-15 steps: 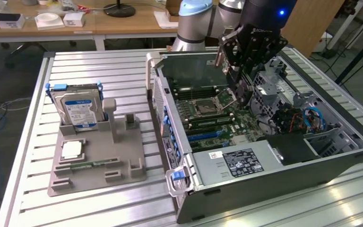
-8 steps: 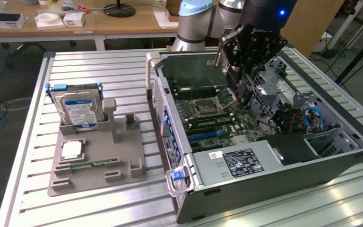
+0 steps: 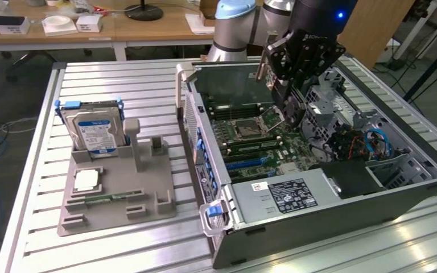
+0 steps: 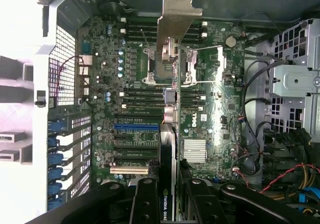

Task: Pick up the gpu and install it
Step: 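Insert the gpu into the slot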

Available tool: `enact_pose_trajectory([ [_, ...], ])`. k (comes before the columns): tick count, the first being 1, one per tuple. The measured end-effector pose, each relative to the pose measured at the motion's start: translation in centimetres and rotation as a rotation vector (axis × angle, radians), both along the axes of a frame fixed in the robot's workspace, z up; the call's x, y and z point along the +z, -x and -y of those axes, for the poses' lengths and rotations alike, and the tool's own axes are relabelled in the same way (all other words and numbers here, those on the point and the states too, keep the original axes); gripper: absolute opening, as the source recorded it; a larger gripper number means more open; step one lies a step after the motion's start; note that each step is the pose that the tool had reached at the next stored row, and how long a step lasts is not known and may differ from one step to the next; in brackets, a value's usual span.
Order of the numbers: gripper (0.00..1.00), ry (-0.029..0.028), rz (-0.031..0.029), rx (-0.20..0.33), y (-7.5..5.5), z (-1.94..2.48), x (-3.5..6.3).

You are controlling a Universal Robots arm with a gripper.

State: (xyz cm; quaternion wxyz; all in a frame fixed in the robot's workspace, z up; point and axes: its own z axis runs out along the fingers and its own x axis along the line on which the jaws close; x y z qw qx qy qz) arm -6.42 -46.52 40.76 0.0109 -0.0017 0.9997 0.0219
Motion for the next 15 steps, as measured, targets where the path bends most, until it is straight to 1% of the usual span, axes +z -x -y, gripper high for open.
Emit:
enact_pose_trajectory([
  [15, 0.26, 0.0, 0.0, 0.038, 0.0, 0.0, 0.0],
])
